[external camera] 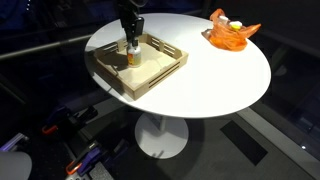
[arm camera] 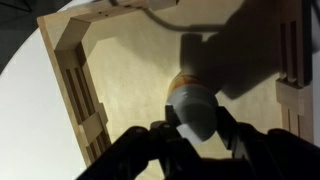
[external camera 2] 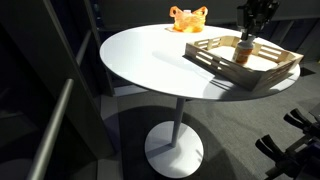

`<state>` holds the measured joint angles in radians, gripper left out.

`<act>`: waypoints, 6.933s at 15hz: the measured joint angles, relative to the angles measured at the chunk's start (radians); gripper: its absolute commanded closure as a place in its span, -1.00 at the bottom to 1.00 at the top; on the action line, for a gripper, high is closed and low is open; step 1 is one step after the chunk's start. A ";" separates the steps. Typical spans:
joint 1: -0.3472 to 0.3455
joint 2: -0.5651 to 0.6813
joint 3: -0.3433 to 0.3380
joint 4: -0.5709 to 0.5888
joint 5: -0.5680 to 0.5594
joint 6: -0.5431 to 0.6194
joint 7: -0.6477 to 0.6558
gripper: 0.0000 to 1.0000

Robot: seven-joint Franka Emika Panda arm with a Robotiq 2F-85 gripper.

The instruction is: Remove the cap from the bottle in the crate and put it in the crate

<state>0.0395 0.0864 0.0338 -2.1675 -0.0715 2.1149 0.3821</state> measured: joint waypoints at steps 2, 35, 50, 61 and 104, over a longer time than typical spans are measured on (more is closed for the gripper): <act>0.000 -0.002 -0.001 -0.001 0.000 -0.009 0.088 0.61; 0.004 -0.074 0.000 -0.061 0.047 0.206 -0.537 0.61; -0.001 -0.074 -0.010 -0.057 -0.079 -0.096 -0.082 0.61; 0.000 -0.073 -0.010 -0.054 -0.055 -0.102 0.119 0.61; 0.018 -0.051 0.007 -0.062 -0.157 -0.004 -0.049 0.06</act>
<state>0.0580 0.0354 0.0407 -2.2293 -0.2282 2.1108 0.3330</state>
